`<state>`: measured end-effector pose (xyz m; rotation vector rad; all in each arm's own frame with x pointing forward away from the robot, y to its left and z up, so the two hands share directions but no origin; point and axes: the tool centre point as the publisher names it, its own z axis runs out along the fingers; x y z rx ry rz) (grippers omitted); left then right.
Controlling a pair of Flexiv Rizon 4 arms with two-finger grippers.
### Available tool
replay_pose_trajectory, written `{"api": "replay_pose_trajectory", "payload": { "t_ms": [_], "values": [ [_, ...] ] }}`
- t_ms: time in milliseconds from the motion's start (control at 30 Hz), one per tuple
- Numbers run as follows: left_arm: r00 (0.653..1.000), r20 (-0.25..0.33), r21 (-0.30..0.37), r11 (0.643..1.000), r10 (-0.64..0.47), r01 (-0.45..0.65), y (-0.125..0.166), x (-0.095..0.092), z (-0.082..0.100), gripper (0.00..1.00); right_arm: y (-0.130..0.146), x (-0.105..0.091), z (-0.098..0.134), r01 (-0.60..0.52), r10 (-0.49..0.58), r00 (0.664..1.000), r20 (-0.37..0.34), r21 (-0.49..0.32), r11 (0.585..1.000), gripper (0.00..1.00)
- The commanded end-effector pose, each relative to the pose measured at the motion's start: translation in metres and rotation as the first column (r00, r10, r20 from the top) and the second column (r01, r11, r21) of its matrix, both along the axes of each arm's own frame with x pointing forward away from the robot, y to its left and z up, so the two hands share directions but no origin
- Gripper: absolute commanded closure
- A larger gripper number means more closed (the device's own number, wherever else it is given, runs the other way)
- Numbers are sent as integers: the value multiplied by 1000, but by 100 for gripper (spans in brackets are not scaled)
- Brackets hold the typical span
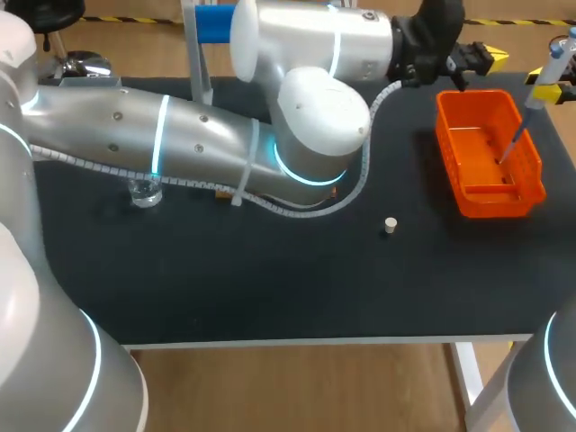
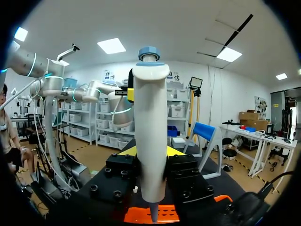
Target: Invert the test tube, pick up the pipette, mount the tip to pipette, aspirate from beaker and dispense into the tube, eject the tip, return the pipette, and cap with the stopper.
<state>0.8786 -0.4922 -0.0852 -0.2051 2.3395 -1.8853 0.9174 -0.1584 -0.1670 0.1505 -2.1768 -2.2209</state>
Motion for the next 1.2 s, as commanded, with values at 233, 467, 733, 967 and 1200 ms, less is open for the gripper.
{"api": "replay_pose_trajectory", "payload": {
  "t_ms": [233,467,733,967,1200],
  "values": [
    [999,43,-101,995,-9,13,-34,10,-2,100,0,0,0,-1,1,1000,0,-2,1000,100],
    [998,62,-124,992,-14,21,-45,17,6,100,0,0,0,-1,1,1000,0,-2,1000,100],
    [997,76,-145,989,-18,29,-54,26,13,100,0,0,0,-1,1,1000,0,-2,1000,100],
    [997,76,-161,986,-33,45,-62,32,15,100,0,0,0,-1,1,1000,0,-2,1000,100],
    [996,76,-170,984,-42,55,-70,36,14,100,0,0,0,-1,1,1000,0,-2,1000,100]
  ]
}}
